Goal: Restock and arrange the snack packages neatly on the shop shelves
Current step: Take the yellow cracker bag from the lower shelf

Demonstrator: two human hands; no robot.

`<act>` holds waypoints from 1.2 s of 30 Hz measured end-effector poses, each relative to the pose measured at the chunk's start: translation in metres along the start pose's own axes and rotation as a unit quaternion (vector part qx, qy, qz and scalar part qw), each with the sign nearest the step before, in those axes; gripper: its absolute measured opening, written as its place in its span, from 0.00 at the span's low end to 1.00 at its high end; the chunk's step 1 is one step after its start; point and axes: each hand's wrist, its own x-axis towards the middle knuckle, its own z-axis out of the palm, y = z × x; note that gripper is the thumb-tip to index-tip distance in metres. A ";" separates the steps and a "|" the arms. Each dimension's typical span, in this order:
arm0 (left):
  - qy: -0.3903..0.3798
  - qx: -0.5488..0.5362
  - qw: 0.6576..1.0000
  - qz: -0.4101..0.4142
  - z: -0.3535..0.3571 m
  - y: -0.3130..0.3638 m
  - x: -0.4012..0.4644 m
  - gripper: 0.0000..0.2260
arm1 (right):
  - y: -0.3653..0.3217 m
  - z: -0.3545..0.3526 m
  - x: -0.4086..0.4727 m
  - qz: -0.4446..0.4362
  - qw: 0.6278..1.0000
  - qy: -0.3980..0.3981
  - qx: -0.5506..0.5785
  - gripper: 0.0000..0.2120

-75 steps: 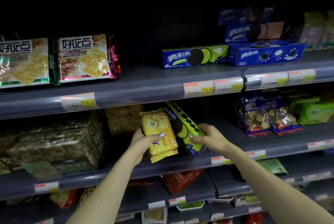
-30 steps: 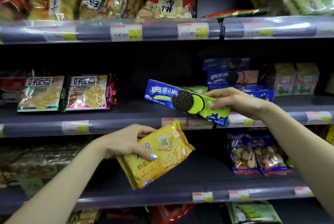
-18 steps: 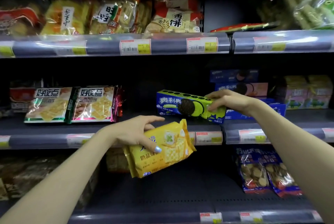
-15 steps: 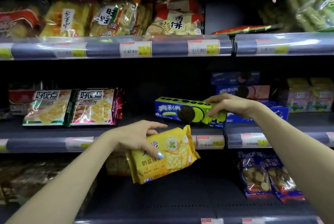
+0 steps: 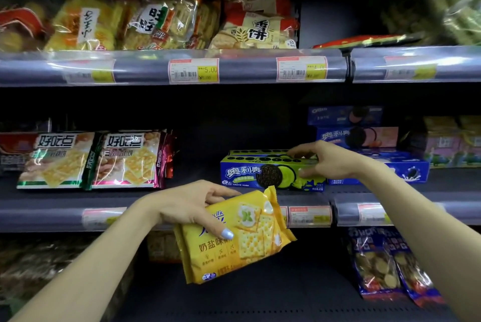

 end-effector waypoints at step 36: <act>-0.003 0.045 0.999 -0.007 0.004 0.014 0.002 0.27 | 0.026 0.021 0.019 0.004 0.994 0.106 -0.040 0.27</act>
